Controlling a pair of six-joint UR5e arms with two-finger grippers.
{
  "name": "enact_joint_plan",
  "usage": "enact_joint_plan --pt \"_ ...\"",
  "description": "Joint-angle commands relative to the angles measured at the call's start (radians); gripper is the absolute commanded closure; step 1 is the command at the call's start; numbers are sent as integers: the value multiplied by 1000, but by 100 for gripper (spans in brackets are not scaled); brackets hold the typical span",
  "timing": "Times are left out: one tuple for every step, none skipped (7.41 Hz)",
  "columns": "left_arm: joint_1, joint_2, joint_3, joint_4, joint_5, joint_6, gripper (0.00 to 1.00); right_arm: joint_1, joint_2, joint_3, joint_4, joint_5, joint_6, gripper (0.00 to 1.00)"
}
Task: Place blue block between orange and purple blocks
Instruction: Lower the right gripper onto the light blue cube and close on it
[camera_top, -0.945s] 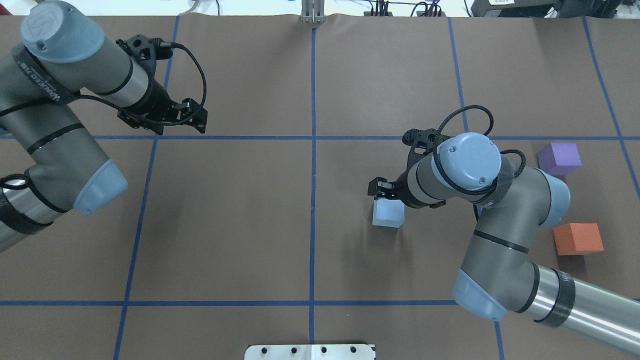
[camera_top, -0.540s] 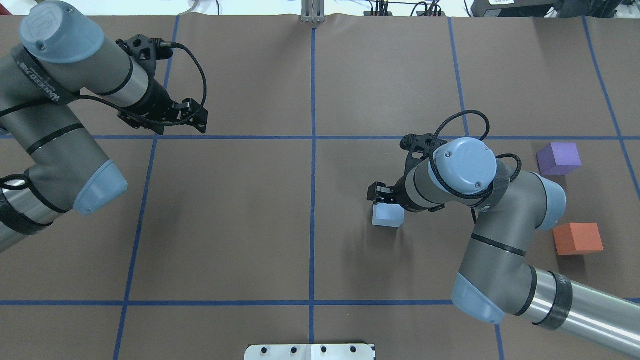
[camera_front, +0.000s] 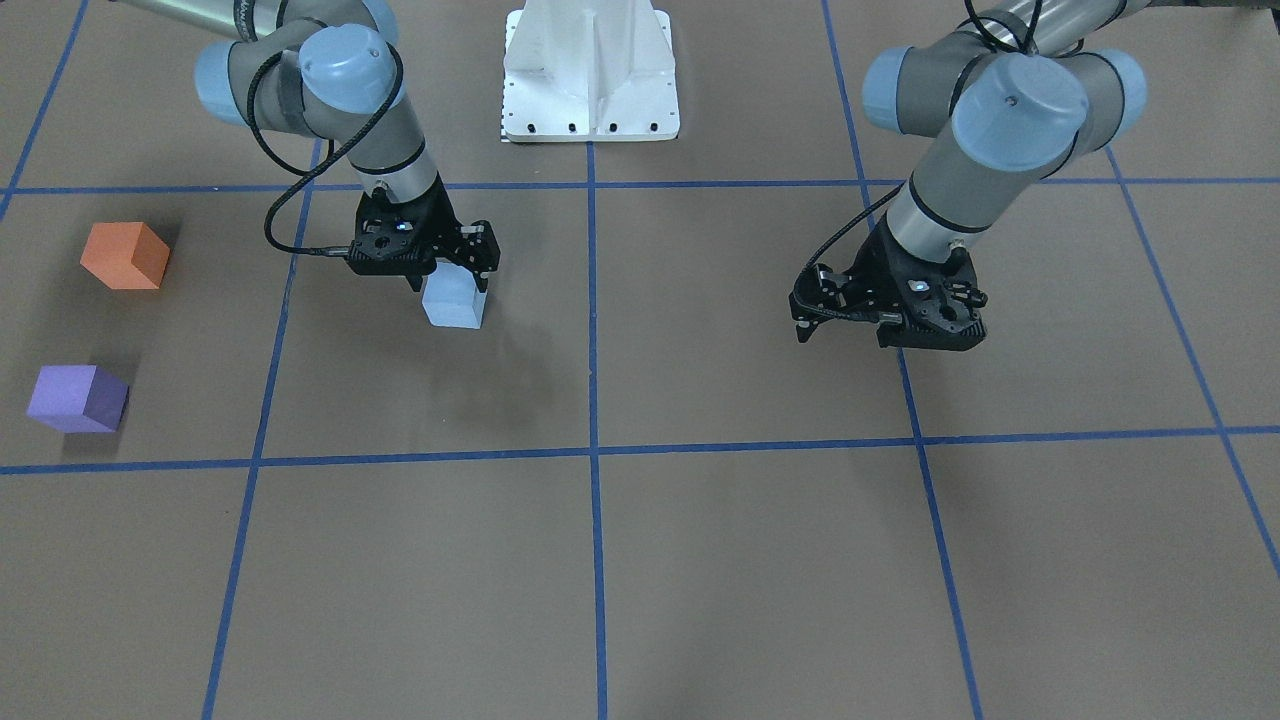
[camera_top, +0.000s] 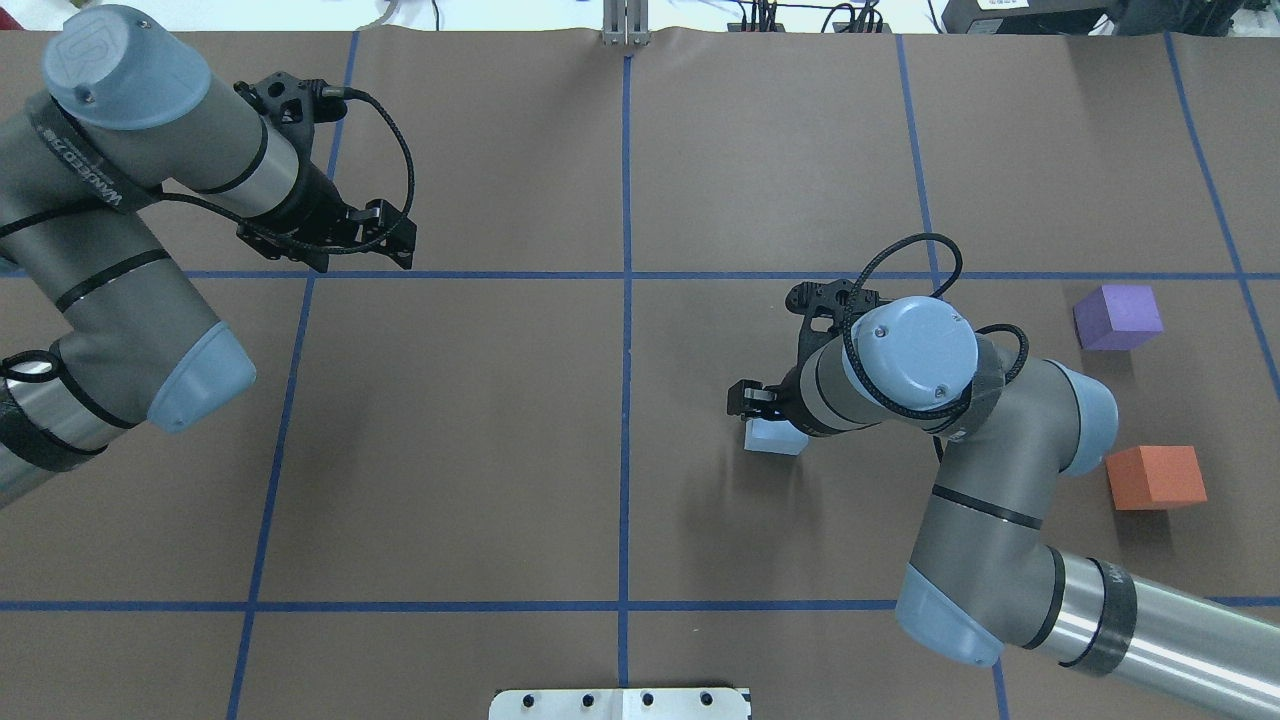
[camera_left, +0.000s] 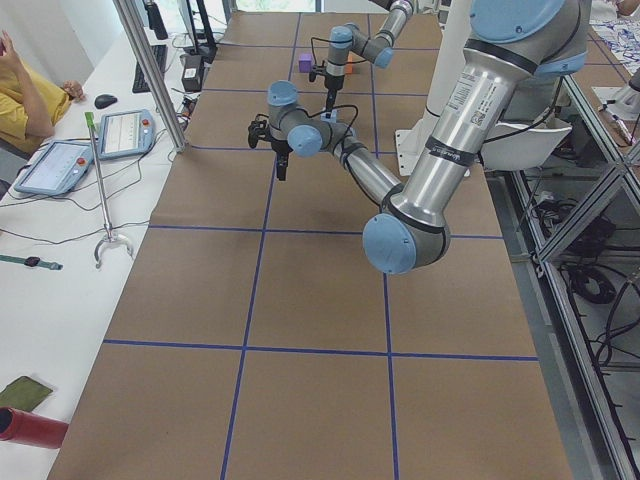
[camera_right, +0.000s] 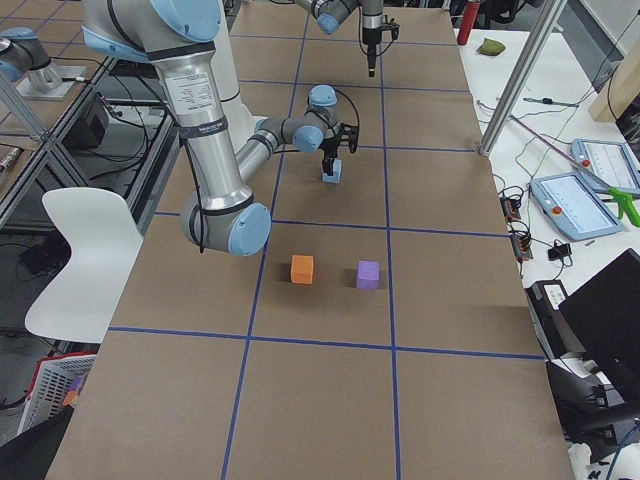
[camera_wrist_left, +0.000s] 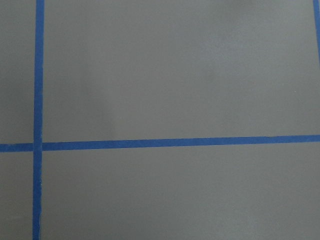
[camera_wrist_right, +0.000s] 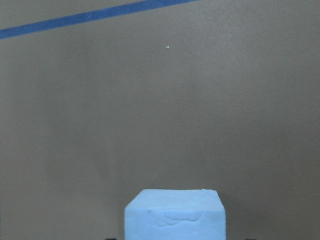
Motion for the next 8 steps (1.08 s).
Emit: enact_joint_plan --pt "3 1 2 0 0 0 0 -6 10 -9 6 -25 -127 19" --pt "3 1 2 0 0 0 0 -6 24 -24 9 -27 -146 19" --pt "3 1 2 0 0 0 0 -6 30 -36 9 -27 -148 19" --pt "3 1 4 0 0 0 0 -6 33 -62 10 -25 -153 19" --pt "3 1 2 0 0 0 0 -6 38 -78 10 -25 -165 20" --pt "3 1 2 0 0 0 0 -6 36 -79 9 -25 -169 22" --pt "3 1 2 0 0 0 0 -6 36 -79 10 -25 -169 32" --pt "4 1 1 0 0 0 0 -4 38 -78 12 -24 -169 89"
